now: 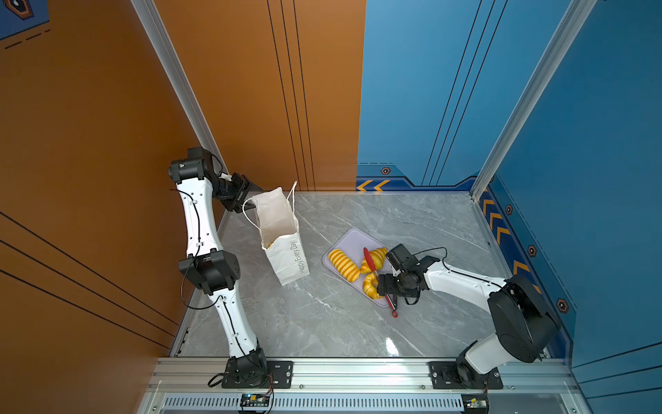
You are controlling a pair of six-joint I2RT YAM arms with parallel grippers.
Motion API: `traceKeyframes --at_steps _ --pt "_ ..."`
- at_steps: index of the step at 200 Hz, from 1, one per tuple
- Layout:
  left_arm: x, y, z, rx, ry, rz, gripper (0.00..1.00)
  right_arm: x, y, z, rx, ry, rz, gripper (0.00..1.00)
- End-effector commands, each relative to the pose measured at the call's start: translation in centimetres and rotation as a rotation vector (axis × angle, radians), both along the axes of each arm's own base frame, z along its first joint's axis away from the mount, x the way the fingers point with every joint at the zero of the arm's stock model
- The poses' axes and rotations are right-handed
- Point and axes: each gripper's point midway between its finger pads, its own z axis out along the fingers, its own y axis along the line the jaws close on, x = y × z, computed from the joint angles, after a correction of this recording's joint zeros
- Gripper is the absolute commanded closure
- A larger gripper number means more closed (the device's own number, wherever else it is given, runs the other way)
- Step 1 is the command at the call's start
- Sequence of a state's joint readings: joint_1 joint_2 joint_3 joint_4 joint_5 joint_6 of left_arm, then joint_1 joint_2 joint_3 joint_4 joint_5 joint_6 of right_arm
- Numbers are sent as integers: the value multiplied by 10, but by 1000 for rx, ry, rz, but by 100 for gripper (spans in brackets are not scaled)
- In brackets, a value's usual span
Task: Pack bread into a paper bag
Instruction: Pick up the clamp from the plate.
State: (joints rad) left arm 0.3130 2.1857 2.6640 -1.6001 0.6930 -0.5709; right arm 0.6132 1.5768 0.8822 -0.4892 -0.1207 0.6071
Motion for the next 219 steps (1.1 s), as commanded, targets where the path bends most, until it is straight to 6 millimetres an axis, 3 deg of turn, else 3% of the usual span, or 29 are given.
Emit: traceKeyframes --at_steps 1,48,71,219 --pt "-36 -13 -5 -43 145 -19 37 2 1 -9 -10 1 -16 6" --pt "-37 -13 -5 -42 147 -17 37 5 -1 27 -5 -87 -16 2" --pt "-37 -13 -5 -41 148 -16 37 11 0 34 -11 -105 -6 1" --pt "-41 -11 -3 -36 149 -12 37 44 7 3 -17 -59 -17 2"
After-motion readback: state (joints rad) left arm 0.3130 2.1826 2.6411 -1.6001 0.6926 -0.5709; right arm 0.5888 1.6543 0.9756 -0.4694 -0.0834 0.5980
